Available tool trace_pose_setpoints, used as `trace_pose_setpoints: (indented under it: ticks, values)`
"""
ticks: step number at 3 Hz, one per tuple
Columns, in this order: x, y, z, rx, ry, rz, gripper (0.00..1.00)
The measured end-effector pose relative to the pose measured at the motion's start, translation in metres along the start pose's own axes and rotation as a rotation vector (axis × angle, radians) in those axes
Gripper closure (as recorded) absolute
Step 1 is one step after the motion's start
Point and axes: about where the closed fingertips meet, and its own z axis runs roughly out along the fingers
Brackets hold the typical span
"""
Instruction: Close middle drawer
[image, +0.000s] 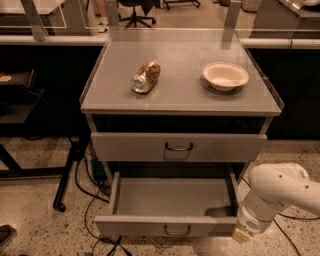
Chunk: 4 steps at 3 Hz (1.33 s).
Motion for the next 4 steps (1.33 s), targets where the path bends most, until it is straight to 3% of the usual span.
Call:
trace_pose_setpoints:
  ticks: [1,2,4]
  values:
    - [0.0,-0.001,0.01,-0.012,0.004,0.004,1.0]
    - [0.0,-0.006,0.016,-0.026,-0.024,0.046,1.0]
    - [0.008,-0.061,0.039,0.019,-0.104,0.246,1.0]
